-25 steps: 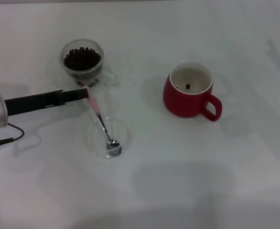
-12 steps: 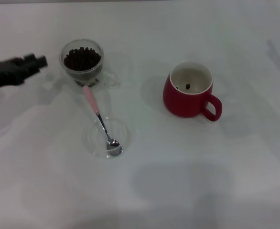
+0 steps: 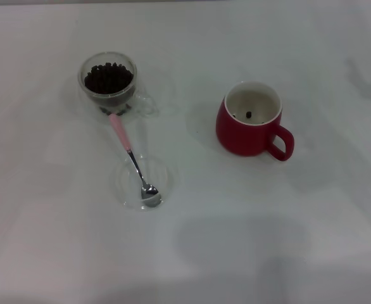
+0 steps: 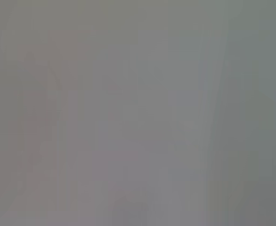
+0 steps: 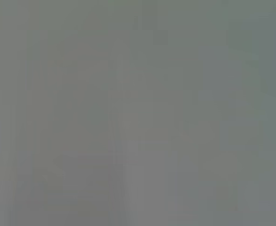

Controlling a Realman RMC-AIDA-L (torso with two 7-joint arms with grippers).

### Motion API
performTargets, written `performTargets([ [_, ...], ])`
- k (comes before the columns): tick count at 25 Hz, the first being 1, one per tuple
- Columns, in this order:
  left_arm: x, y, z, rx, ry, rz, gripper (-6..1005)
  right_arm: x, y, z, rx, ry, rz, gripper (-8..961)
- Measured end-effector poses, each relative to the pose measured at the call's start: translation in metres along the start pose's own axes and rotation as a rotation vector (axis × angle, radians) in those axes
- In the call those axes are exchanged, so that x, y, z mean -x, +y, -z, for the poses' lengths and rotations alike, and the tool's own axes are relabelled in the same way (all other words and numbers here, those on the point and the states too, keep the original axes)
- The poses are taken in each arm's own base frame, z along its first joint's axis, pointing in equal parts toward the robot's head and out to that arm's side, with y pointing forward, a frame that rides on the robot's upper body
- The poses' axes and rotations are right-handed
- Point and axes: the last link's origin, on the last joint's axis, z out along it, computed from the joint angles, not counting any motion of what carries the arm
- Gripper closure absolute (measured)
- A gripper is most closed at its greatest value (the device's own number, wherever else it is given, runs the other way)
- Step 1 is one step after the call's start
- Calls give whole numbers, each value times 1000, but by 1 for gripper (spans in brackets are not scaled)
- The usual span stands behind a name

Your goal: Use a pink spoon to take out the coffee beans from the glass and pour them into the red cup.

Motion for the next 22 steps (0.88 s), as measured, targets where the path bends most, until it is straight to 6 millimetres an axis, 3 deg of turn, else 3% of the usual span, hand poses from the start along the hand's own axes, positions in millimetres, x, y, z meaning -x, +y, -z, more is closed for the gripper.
performTargets([
  [4, -2, -17, 16, -139, 70, -49, 606, -2, 11, 10, 7, -22, 16, 79],
  [5, -1, -29, 29, -257, 102, -114, 606, -2, 14, 13, 7, -26, 15, 79],
  [8, 2, -33, 34, -320, 114, -143, 606, -3, 19, 18, 5, -31, 8, 79],
  [15, 20, -32, 25, -454, 89, -204, 605, -4, 19, 19, 0, -25, 37, 79],
  [22, 24, -30, 15, -525, 122, -141, 605, 1, 14, 13, 14, -43, 72, 79],
])
